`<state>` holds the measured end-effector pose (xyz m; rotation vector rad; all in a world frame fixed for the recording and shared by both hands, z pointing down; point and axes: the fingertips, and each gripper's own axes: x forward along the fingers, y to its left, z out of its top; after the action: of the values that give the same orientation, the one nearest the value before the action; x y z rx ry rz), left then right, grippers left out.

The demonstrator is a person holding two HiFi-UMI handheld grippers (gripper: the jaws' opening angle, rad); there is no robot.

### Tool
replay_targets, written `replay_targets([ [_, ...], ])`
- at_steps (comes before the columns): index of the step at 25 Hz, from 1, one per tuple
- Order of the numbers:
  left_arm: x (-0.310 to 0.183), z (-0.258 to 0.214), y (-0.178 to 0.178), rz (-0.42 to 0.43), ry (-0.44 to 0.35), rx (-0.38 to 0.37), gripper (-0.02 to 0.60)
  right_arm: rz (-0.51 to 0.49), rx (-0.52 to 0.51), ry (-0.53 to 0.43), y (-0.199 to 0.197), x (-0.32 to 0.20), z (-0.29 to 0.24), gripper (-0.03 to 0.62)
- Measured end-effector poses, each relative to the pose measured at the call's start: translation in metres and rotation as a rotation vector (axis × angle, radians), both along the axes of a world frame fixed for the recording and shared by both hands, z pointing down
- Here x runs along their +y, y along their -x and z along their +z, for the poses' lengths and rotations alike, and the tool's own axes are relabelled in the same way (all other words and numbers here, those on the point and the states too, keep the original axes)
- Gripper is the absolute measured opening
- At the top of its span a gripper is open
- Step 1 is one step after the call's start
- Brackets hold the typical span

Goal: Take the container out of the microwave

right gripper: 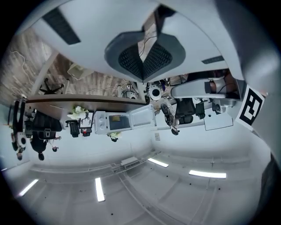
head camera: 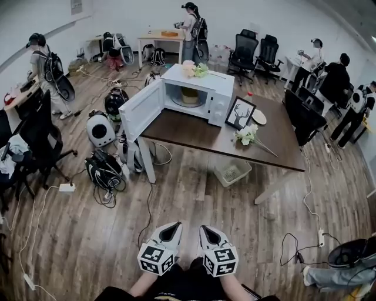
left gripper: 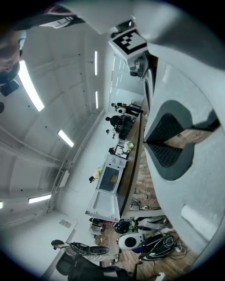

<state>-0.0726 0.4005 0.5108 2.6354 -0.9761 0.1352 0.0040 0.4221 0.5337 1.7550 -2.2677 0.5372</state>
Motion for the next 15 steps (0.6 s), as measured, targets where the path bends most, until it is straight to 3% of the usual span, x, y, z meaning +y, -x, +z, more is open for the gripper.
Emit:
replay_targets([
  [7,-0.011,0.005,0.021,0.010,-0.003,-0.013,0.009,0.048,-0.037,-0.015,0.011,-0.010,0.001,0.008],
  [15,-0.027,0.008,0.012,0.032,0.005,-0.031,0.009,0.045,-0.069,0.019,0.009,-0.033,0.018,0.008],
])
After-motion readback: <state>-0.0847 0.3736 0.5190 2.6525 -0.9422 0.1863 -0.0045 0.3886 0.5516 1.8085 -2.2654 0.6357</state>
